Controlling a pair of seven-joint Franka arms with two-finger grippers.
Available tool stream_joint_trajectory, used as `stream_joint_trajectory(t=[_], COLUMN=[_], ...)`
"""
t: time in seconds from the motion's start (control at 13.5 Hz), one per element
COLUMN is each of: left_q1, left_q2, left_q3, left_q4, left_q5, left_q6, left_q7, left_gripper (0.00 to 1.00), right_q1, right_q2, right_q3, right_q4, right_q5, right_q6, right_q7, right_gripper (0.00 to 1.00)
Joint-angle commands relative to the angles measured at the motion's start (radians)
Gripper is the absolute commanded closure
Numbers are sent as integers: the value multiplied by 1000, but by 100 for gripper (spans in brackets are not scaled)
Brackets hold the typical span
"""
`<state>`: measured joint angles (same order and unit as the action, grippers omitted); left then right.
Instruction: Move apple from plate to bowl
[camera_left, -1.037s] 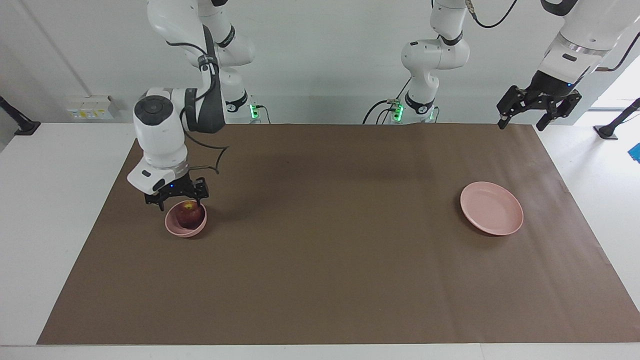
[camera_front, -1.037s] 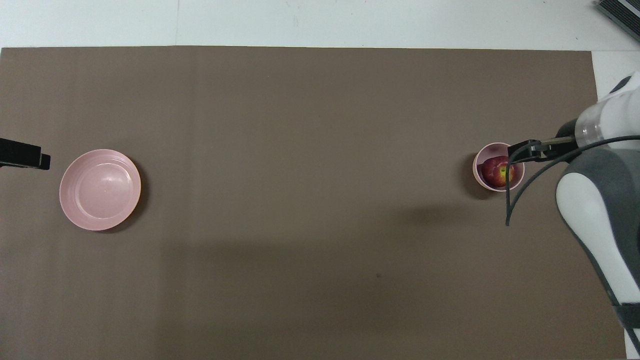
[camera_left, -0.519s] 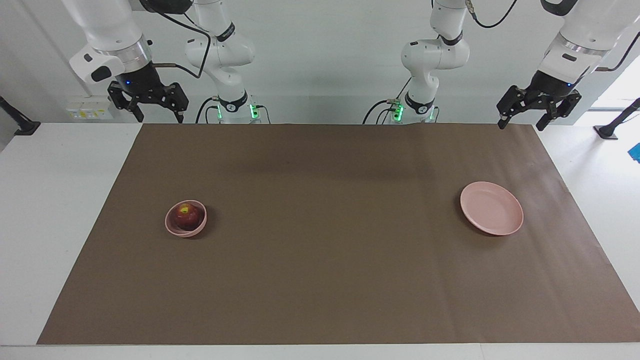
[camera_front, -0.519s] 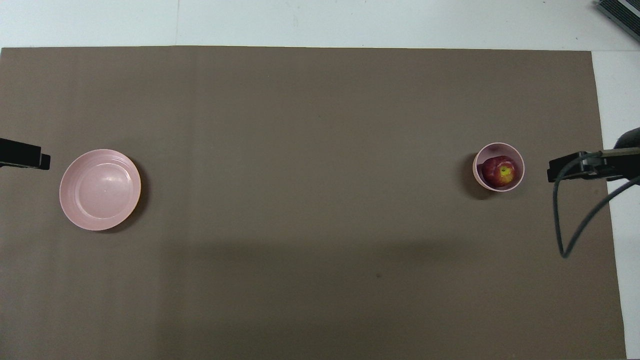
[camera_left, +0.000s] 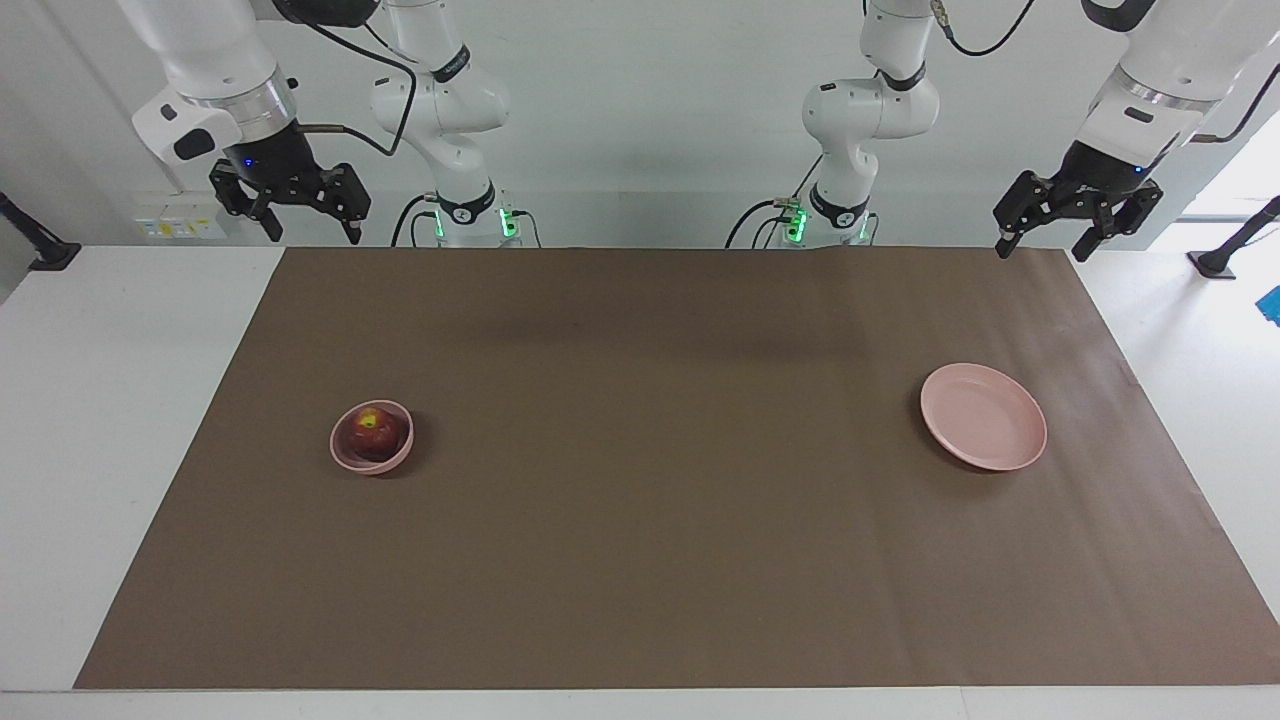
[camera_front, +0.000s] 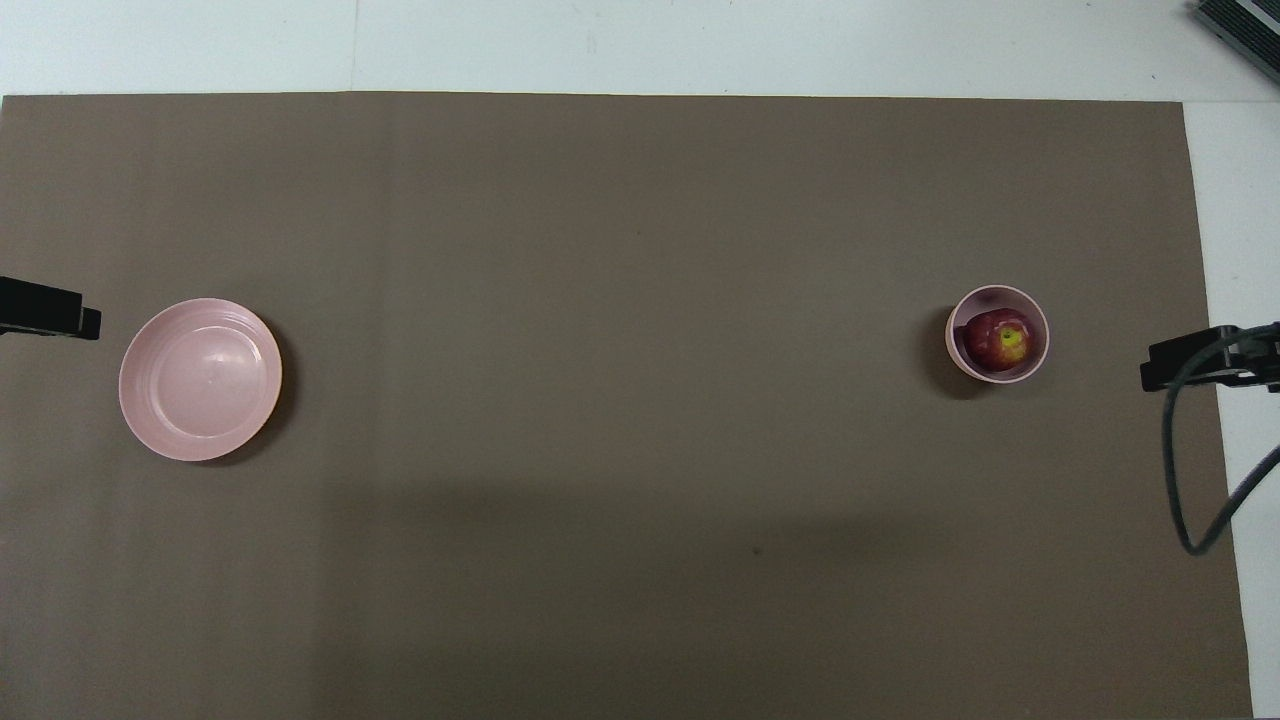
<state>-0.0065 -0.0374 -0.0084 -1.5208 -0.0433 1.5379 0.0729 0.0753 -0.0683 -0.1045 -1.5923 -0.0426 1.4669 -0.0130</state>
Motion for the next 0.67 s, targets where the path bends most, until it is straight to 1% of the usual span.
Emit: stream_joint_trajectory(t=[0.0, 0.07, 0.15, 0.22, 0.44, 0.59], left_q1=[8, 8, 8, 8, 8, 8], left_q2=[-7, -7, -7, -7, -7, -7], left_q3=[-4, -2, -4, -4, -4, -2], left_q4=[-2, -2, -2, -2, -2, -2], left_q5=[-13, -13, -13, -12, -12, -13], left_q6=[-12, -12, -12, -12, -12, -12], left_q7=[-5, -4, -5, -4, -5, -4], left_gripper=[0, 0, 0, 0, 0, 0], right_q1=[-6, -14, -17, -23, -17, -12], right_q2=[-10, -8, -8, -10, -19, -37], right_q3=[5, 3, -4, -9, -6, 0], right_q4=[-2, 32, 53, 58, 46, 0], right_q5=[33, 56, 82, 82, 69, 21], right_q6=[20, 0, -57, -86, -65, 34], right_q7=[-24, -24, -24, -25, -24, -31], right_gripper=[0, 0, 0, 0, 0, 0])
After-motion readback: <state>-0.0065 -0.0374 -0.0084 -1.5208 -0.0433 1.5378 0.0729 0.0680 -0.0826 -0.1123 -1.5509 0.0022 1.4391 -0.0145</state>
